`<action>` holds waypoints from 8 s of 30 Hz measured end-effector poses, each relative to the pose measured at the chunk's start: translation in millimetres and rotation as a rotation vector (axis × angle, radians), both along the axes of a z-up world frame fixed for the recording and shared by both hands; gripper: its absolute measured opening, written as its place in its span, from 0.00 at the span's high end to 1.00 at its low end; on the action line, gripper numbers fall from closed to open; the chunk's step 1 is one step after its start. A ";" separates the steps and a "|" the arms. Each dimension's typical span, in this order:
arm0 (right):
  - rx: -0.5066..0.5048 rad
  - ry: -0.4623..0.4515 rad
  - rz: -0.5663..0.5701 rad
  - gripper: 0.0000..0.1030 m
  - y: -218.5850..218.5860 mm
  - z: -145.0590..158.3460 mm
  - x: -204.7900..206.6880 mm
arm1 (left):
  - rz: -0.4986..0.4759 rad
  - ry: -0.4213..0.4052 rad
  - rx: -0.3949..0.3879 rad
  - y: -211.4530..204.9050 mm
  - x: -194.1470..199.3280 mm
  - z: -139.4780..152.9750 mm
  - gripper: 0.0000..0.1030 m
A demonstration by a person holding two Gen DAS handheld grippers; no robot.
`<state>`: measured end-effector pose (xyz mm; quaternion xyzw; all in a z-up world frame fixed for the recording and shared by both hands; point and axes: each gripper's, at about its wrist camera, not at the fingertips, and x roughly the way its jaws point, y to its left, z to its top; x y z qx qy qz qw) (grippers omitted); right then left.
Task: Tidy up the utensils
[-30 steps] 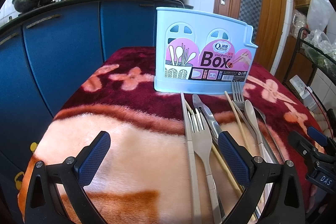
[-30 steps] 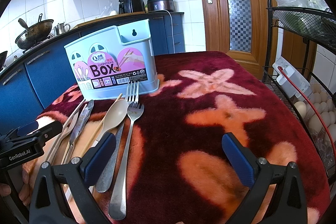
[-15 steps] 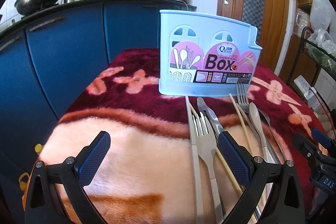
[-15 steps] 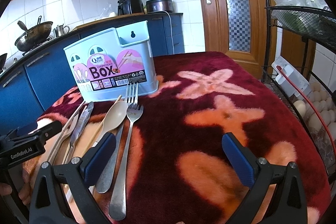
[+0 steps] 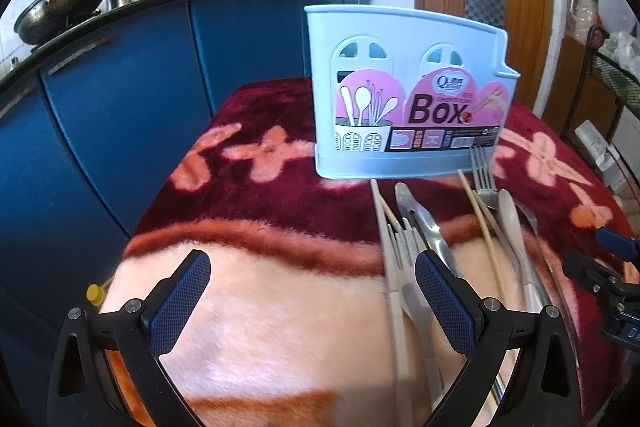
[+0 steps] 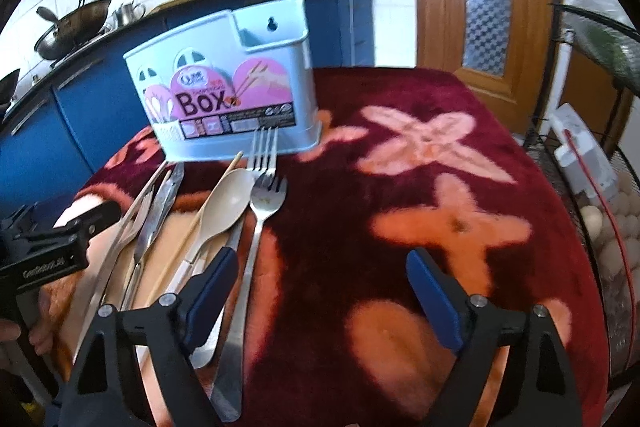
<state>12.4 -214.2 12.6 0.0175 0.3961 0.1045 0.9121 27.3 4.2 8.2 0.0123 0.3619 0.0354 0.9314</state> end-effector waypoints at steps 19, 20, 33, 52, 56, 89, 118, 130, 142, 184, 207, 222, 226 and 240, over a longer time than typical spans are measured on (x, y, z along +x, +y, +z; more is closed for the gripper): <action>-0.141 0.144 0.070 0.26 22.5 -3.8 35.0 | -0.027 0.204 -0.016 14.6 39.4 -19.5 0.05; -0.143 0.150 0.071 0.27 22.5 -3.7 36.9 | -0.035 0.217 -0.033 16.5 41.4 -19.3 0.08; -0.131 0.215 0.128 0.60 31.2 2.1 59.4 | -0.156 0.273 -0.143 6.1 58.2 -9.8 0.69; 0.096 0.187 0.103 0.92 2.3 20.4 51.6 | -0.197 0.182 -0.318 14.0 44.3 12.6 0.96; 0.143 0.130 0.102 0.94 -0.9 34.3 41.6 | -0.197 0.110 -0.344 15.2 32.3 28.9 0.96; 0.169 -0.295 0.049 0.97 -15.2 157.7 38.3 | -0.192 -0.366 -0.293 16.4 40.1 192.8 0.96; 0.164 -0.327 0.058 0.97 27.1 151.2 130.0 | -0.078 -0.359 -0.235 25.5 144.0 153.9 0.96; 0.171 -0.255 0.058 0.96 25.5 120.5 133.8 | -0.101 -0.321 -0.187 9.8 136.8 119.2 0.96; 0.185 -0.198 0.044 0.94 19.5 105.1 135.1 | -0.099 -0.269 -0.199 8.5 136.7 96.6 0.96; 0.258 -0.236 0.063 0.76 4.8 140.4 57.2 | -0.186 -0.203 -0.217 -7.9 50.2 132.3 0.68; 0.237 -0.022 0.030 0.76 -4.3 73.7 27.6 | -0.143 0.024 -0.255 1.6 28.3 66.6 0.68; 0.243 0.085 0.011 0.76 -7.7 34.5 16.1 | -0.166 0.196 -0.254 -16.0 16.5 20.2 0.68; 0.243 0.095 0.010 0.76 -8.2 31.4 13.9 | -0.167 0.232 -0.254 -18.4 13.2 11.1 0.68; 0.250 0.106 0.003 0.76 -10.2 25.9 9.3 | -0.187 0.281 -0.311 -18.6 1.8 -7.5 0.83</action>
